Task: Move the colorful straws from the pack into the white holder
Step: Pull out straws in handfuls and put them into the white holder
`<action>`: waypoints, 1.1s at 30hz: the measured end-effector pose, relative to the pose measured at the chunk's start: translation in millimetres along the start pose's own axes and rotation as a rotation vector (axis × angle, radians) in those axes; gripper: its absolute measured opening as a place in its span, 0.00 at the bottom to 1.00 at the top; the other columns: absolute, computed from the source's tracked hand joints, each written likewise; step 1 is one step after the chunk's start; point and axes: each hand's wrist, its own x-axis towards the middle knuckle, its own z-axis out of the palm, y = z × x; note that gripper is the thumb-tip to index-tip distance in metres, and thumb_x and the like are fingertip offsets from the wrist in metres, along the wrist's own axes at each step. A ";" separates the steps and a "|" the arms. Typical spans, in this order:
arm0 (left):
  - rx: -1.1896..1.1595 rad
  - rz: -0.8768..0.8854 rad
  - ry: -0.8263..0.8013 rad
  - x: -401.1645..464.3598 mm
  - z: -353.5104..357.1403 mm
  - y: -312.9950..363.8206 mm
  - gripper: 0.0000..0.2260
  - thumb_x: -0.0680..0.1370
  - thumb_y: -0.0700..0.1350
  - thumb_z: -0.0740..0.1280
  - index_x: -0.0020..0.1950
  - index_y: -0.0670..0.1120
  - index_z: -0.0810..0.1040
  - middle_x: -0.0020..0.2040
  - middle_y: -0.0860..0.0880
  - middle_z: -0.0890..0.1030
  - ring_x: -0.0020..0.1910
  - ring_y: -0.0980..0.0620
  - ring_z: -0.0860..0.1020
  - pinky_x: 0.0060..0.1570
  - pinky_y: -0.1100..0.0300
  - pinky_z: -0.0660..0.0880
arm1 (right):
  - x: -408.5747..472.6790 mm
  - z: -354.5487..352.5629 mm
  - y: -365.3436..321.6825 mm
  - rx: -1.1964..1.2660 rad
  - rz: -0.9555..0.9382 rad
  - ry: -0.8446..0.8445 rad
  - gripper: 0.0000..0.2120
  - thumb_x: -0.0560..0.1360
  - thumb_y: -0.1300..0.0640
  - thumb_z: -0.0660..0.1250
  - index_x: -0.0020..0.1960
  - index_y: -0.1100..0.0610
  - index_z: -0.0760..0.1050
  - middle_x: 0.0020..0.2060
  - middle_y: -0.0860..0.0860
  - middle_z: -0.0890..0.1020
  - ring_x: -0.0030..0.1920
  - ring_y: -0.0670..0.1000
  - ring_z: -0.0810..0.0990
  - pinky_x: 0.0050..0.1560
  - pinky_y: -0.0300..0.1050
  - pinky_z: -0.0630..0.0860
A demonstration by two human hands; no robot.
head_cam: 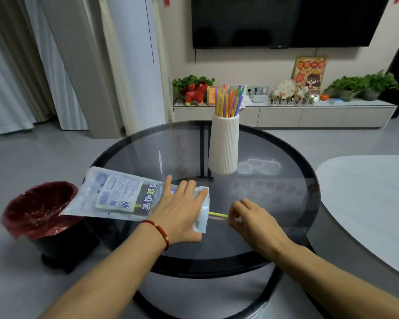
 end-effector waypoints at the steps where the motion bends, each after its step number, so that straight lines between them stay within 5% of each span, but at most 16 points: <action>1: 0.047 0.030 0.035 1.1 -5.0 1.1 0.45 0.63 0.66 0.67 0.75 0.49 0.59 0.63 0.44 0.68 0.63 0.42 0.69 0.71 0.30 0.52 | 1.9 -1.0 -1.4 0.025 0.017 0.047 0.07 0.82 0.47 0.65 0.53 0.50 0.72 0.50 0.49 0.78 0.48 0.57 0.78 0.48 0.57 0.78; 3: 0.103 0.078 0.081 4.2 -14.6 1.6 0.44 0.62 0.65 0.69 0.73 0.48 0.62 0.62 0.44 0.70 0.60 0.41 0.70 0.70 0.30 0.53 | 5.1 1.6 -1.1 0.141 0.062 0.108 0.11 0.81 0.45 0.68 0.54 0.49 0.69 0.47 0.46 0.76 0.44 0.55 0.78 0.45 0.56 0.78; 6: 0.109 0.102 0.039 6.7 -22.0 0.8 0.44 0.63 0.65 0.70 0.74 0.48 0.61 0.63 0.44 0.69 0.61 0.42 0.70 0.70 0.30 0.54 | 9.5 8.4 0.3 0.241 0.033 0.071 0.18 0.80 0.48 0.72 0.62 0.53 0.67 0.57 0.49 0.74 0.48 0.56 0.81 0.48 0.58 0.80; 9: 0.124 0.117 0.032 8.4 -23.8 -3.6 0.45 0.63 0.64 0.71 0.75 0.48 0.59 0.65 0.43 0.68 0.62 0.41 0.70 0.71 0.31 0.53 | 20.2 14.6 -0.1 0.127 0.008 0.085 0.23 0.80 0.44 0.70 0.67 0.55 0.67 0.62 0.51 0.69 0.45 0.57 0.82 0.42 0.56 0.81; 14: 0.299 0.216 0.057 17.5 -32.3 -15.7 0.48 0.59 0.62 0.74 0.74 0.46 0.61 0.62 0.41 0.69 0.60 0.40 0.70 0.68 0.27 0.55 | 29.6 26.1 -15.6 0.170 0.024 0.221 0.21 0.76 0.44 0.72 0.59 0.53 0.66 0.55 0.47 0.67 0.36 0.51 0.72 0.30 0.46 0.69; 16: 0.334 0.234 0.075 21.0 -38.0 -20.8 0.49 0.58 0.61 0.75 0.74 0.46 0.62 0.62 0.40 0.69 0.60 0.40 0.70 0.68 0.26 0.55 | 34.3 24.6 -22.4 0.199 0.074 0.305 0.25 0.73 0.45 0.75 0.60 0.52 0.65 0.54 0.47 0.65 0.41 0.51 0.72 0.28 0.42 0.66; 19: 0.394 0.248 0.098 26.3 -47.6 -24.4 0.51 0.56 0.59 0.77 0.74 0.46 0.61 0.63 0.40 0.69 0.61 0.40 0.70 0.68 0.26 0.54 | 41.7 19.6 -29.7 0.159 0.106 0.348 0.28 0.73 0.43 0.75 0.66 0.51 0.67 0.62 0.49 0.68 0.55 0.52 0.73 0.33 0.48 0.76; 22: 0.423 0.267 0.123 28.6 -52.0 -24.0 0.52 0.55 0.55 0.79 0.75 0.47 0.61 0.64 0.38 0.69 0.62 0.39 0.70 0.68 0.26 0.54 | 45.4 22.6 -33.5 0.114 0.049 0.175 0.18 0.79 0.38 0.65 0.60 0.51 0.73 0.57 0.49 0.80 0.56 0.56 0.78 0.44 0.54 0.80; 26: 0.450 0.282 0.123 29.0 -48.3 -18.4 0.51 0.58 0.54 0.78 0.76 0.47 0.57 0.67 0.39 0.65 0.66 0.39 0.67 0.69 0.26 0.50 | 39.9 31.6 -39.2 0.242 -0.092 0.022 0.10 0.84 0.42 0.57 0.50 0.47 0.71 0.42 0.49 0.83 0.43 0.59 0.82 0.40 0.52 0.74; 29: 0.445 0.270 0.136 27.3 -45.5 -18.5 0.51 0.60 0.54 0.78 0.77 0.47 0.55 0.69 0.39 0.63 0.69 0.39 0.64 0.69 0.26 0.49 | 39.8 27.4 -39.0 0.388 -0.118 -0.065 0.12 0.82 0.43 0.59 0.41 0.43 0.64 0.34 0.43 0.76 0.37 0.53 0.76 0.39 0.53 0.74; 33: 0.420 0.253 0.148 22.9 -39.6 -27.3 0.52 0.60 0.56 0.78 0.78 0.46 0.55 0.70 0.38 0.63 0.70 0.38 0.63 0.69 0.27 0.51 | 39.5 6.0 -26.8 0.403 -0.144 -0.235 0.22 0.81 0.36 0.55 0.42 0.52 0.76 0.36 0.46 0.81 0.38 0.49 0.79 0.46 0.52 0.78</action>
